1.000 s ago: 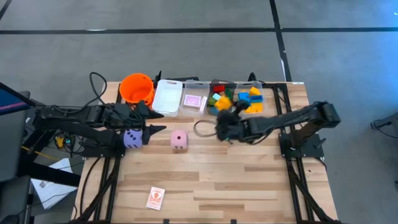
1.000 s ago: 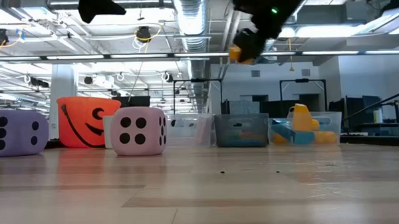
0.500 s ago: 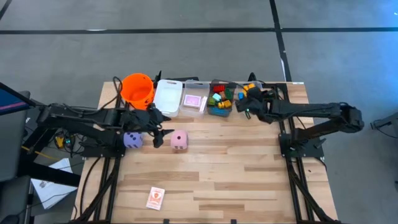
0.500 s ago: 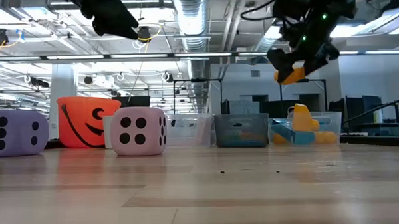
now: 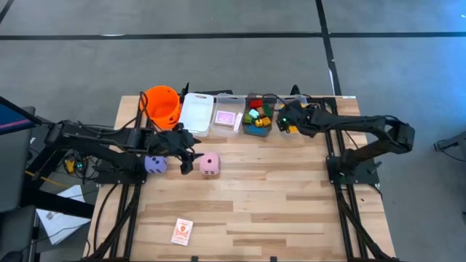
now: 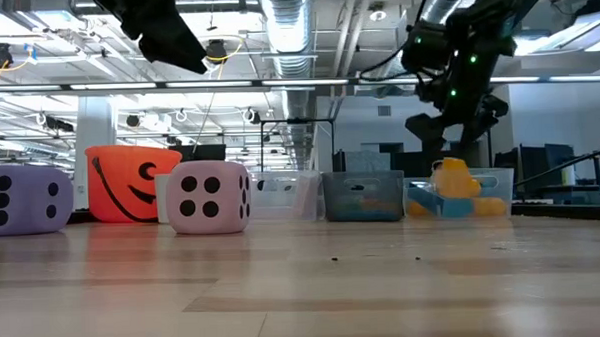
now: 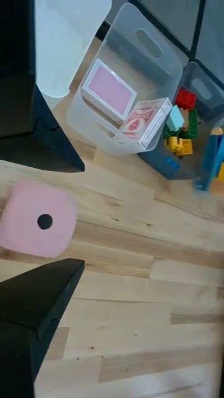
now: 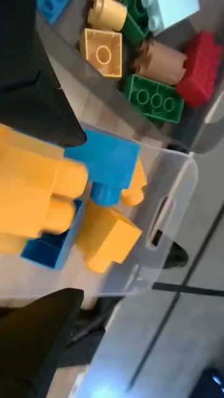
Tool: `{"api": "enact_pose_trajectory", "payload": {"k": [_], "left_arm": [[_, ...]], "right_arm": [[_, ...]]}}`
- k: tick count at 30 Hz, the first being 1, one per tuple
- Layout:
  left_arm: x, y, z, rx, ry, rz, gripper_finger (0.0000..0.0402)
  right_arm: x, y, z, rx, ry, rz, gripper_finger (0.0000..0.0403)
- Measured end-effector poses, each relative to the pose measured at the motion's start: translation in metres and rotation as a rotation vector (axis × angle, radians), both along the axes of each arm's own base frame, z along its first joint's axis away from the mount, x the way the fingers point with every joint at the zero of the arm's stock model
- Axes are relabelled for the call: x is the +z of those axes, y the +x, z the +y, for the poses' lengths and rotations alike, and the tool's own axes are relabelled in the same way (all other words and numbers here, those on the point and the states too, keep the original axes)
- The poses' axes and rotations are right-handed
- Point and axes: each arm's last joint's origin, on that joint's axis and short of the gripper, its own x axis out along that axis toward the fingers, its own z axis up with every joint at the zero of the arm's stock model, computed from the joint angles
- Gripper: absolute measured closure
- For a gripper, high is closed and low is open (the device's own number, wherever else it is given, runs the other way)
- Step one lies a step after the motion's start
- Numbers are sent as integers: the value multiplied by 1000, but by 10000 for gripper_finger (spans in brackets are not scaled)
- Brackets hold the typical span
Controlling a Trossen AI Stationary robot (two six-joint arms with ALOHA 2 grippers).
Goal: Pick & Place Toys
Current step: Put the orange game card into the left transparent bin
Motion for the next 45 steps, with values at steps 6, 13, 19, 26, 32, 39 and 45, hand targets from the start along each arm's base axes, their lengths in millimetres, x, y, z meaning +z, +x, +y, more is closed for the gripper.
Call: {"api": "enact_pose_trajectory", "payload": {"k": [6,13,19,26,32,39,45], "left_arm": [[2,-2,0,-31,41,0,173],[2,-2,0,-61,80,20,175],[-2,-6,-11,-90,19,54,178],[-15,-11,-43,-123,-107,137,172],[-32,-18,-88,-144,-279,305,167],[-57,-23,-148,-299,-537,516,192],[-73,-28,-180,-408,-525,549,280]], "right_arm": [[-11,22,14,160,117,-80,35],[-2,78,96,635,-30,-266,38],[-9,107,172,949,-130,-429,37],[-35,126,224,1134,-202,-479,37],[-46,155,239,1180,-239,-436,37],[-52,183,250,1246,-263,-273,37],[-58,195,251,1293,-285,-122,37]]}}
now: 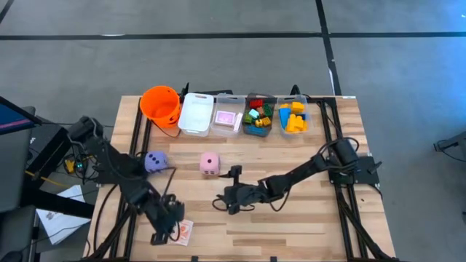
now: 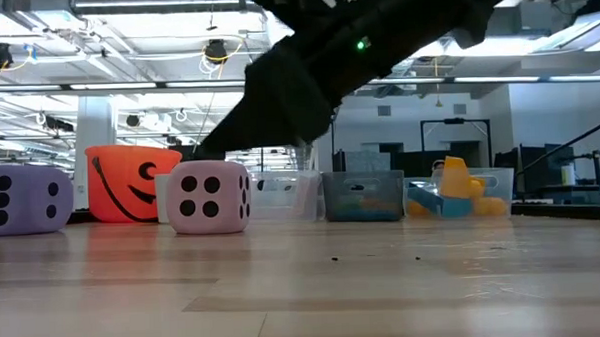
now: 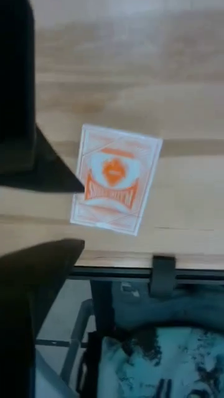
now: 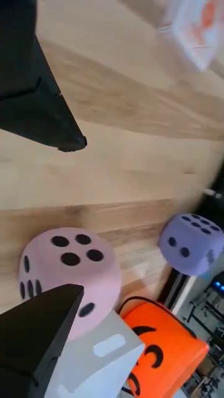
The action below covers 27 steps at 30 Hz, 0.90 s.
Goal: Pick & Place Toys
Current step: Put the orange game card into the left transparent bin
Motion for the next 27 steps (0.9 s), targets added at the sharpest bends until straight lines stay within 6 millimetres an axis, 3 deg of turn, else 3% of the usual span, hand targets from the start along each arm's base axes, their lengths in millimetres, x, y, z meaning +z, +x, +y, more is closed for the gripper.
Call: {"api": "enact_pose_trajectory", "payload": {"k": [6,12,19,27], "left_arm": [[-16,5,-13,-20,15,12,390],[-31,14,-21,-103,45,-28,398],[-50,21,-28,-207,107,-62,401],[-76,14,-30,-233,92,-143,401]], "right_arm": [[-4,3,-15,-30,-32,41,37],[-5,5,-28,-70,-25,56,37],[-7,4,-31,-73,-33,91,37],[-8,3,-30,-72,-35,98,37]]}}
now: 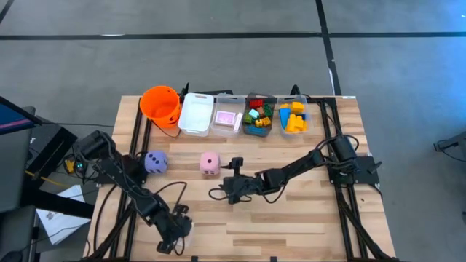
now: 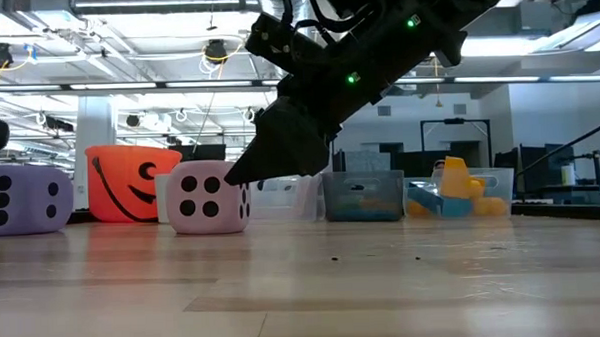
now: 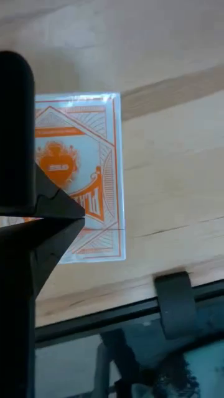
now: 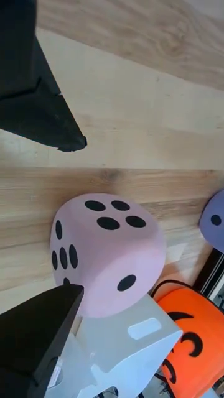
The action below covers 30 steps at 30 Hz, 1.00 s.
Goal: Pick & Place Toys
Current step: Put the orange game card into the left transparent bin
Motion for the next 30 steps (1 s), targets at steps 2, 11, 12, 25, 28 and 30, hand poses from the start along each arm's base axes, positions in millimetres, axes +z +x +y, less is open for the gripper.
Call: {"api": "enact_pose_trajectory", "payload": {"k": [2,11,12,25,28,30], "left_arm": [[-5,-3,2,2,19,-40,401],[-33,-8,32,21,244,-343,401],[-37,-8,38,36,267,-381,401],[-60,-13,120,341,290,-636,401],[-59,-10,125,325,318,-650,401],[-58,-8,127,306,308,-655,401]], "right_arm": [[0,0,0,1,0,1,37],[2,0,2,-41,37,-28,37],[3,1,2,-55,49,-37,37],[21,4,18,49,387,-92,37],[20,6,23,100,438,-108,37],[15,3,25,115,418,-96,37]]}}
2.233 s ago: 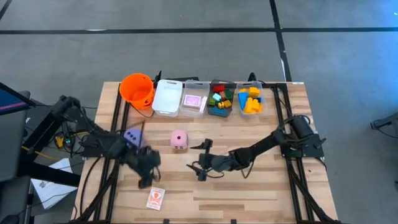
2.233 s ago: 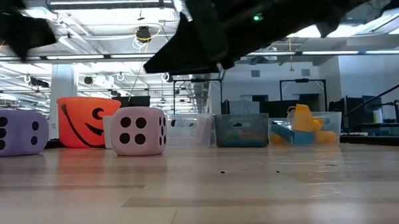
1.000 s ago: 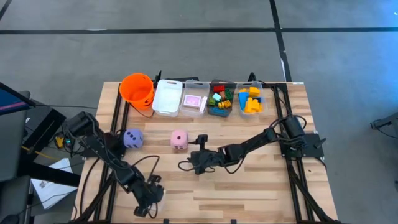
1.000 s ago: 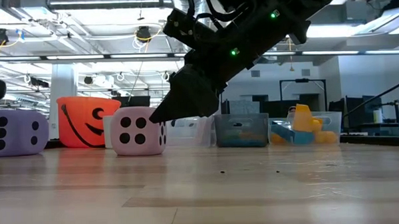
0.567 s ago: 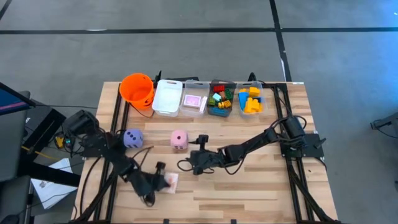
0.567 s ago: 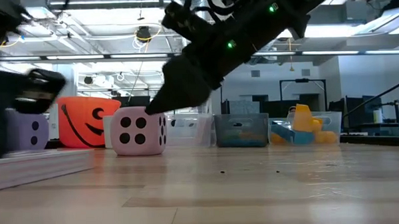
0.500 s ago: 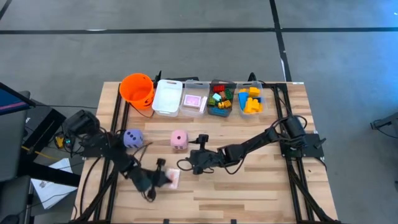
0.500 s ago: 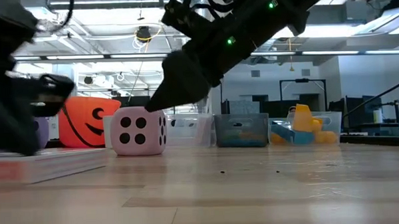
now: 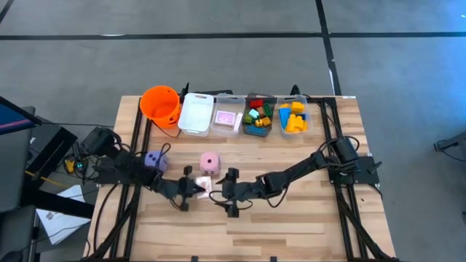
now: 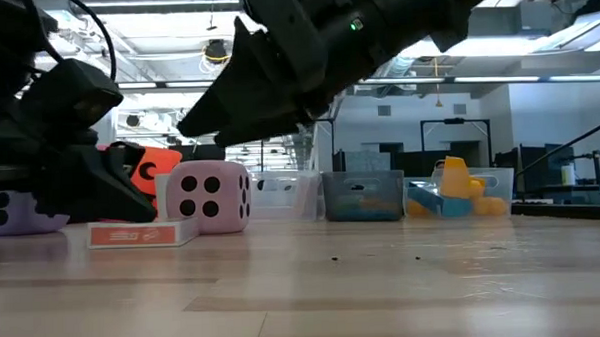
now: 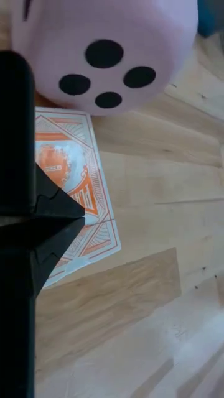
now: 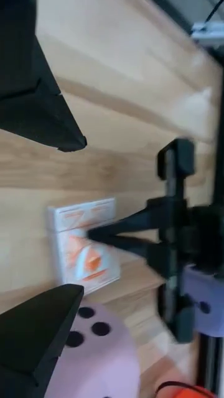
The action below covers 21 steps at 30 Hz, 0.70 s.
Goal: Pick & Place Toys
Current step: Put the orange game card into the left transparent bin
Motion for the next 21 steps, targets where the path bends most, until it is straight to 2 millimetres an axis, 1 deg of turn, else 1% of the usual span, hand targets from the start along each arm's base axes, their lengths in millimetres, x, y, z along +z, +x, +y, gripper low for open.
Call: {"api": "enact_pose_trajectory", "payload": {"k": [3,7,9,14,18,21], "left_arm": [[2,3,1,-28,-32,-9,401],[5,9,3,-17,-47,-23,401],[8,15,4,-3,-56,-41,401],[18,32,10,85,-109,-93,401],[19,43,15,127,-98,-73,401],[20,45,15,84,-95,-58,401]], "right_arm": [[1,0,0,2,2,-22,37],[-4,0,-8,-44,42,0,37],[-4,1,-12,-70,52,7,37],[-13,-5,-20,-200,32,95,37],[-18,-11,-18,-210,17,166,37],[-19,-12,-15,-175,12,179,37]]}}
